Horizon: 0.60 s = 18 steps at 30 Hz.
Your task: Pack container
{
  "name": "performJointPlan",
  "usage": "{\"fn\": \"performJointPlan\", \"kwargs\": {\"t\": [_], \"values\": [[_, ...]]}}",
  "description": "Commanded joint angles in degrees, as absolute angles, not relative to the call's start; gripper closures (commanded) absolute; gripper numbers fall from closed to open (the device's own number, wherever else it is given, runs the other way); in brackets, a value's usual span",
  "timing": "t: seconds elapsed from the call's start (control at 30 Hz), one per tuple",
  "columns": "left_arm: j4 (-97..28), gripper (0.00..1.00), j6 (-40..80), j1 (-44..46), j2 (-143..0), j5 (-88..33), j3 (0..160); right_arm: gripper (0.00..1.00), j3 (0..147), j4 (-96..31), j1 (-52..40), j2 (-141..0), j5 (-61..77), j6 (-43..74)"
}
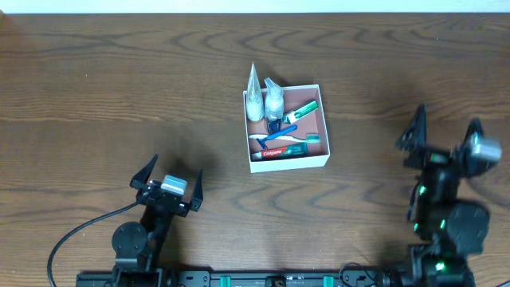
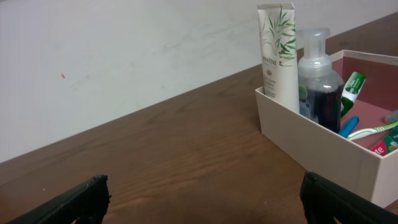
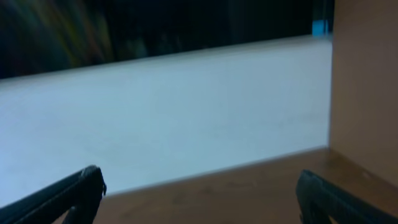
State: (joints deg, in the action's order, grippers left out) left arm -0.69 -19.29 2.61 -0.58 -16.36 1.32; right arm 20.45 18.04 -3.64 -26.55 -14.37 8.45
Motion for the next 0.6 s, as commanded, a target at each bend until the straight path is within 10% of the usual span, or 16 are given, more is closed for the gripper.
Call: {"fn": "performJointPlan", "kwargs": {"t": [0.0, 0.57], "values": [[-2.6, 0.02, -18.8, 2.3, -0.3, -17.3, 0.2, 0.01, 11.9, 21.3, -4.1, -20.8, -10.1, 7.6], [-2.6, 0.02, -18.8, 2.3, -0.3, -17.3, 0.2, 0.01, 3.2, 6.0, -4.1, -9.3, -2.1, 7.6]]}}
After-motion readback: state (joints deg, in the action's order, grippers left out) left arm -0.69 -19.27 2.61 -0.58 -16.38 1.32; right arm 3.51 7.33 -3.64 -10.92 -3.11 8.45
